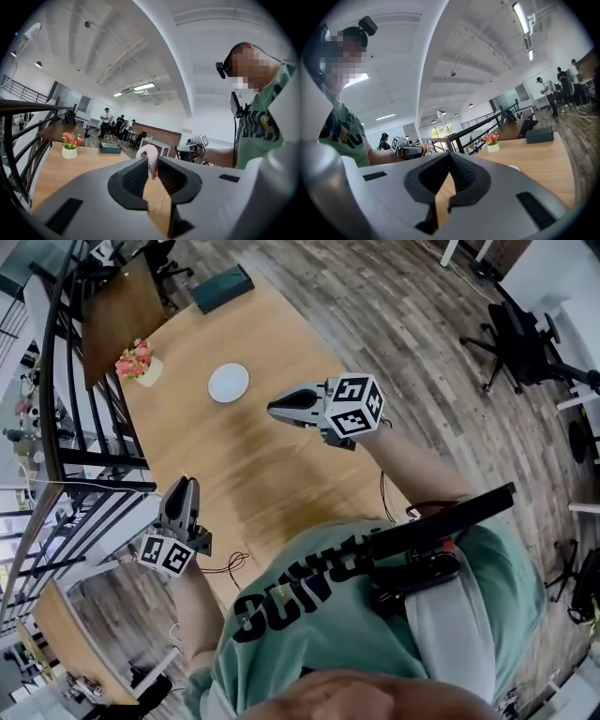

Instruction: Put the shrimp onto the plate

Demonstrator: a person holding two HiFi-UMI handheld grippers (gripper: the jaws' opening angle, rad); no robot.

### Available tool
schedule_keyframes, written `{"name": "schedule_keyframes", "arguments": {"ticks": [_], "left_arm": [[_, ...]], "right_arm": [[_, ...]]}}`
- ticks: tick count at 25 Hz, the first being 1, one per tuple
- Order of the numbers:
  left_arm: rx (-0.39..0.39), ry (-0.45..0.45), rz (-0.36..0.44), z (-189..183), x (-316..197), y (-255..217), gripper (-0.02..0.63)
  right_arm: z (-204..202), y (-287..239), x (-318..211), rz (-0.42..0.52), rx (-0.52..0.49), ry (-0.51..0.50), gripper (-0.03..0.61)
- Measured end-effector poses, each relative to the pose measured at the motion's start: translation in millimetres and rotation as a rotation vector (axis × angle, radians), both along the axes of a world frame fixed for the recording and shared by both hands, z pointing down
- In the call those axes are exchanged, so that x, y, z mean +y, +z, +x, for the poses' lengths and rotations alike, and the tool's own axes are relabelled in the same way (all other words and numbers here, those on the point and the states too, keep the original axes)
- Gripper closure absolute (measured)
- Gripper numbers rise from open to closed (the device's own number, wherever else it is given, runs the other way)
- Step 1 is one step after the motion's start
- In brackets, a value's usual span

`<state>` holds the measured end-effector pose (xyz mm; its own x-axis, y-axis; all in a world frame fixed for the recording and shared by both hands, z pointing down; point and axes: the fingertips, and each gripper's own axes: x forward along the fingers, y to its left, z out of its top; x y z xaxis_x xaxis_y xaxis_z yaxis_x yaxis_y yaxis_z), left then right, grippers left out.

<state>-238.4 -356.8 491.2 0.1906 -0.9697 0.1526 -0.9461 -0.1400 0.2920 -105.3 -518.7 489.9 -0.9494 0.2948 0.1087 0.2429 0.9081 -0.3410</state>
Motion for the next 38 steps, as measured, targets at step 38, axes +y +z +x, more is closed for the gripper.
{"name": "schedule_keyframes", "arguments": {"ticks": [38], "left_arm": [[-0.219, 0.121, -0.288, -122, -263, 209, 0.549]], "right_arm": [[-105, 160, -137, -0.085, -0.012, 0.041, 0.572]]}}
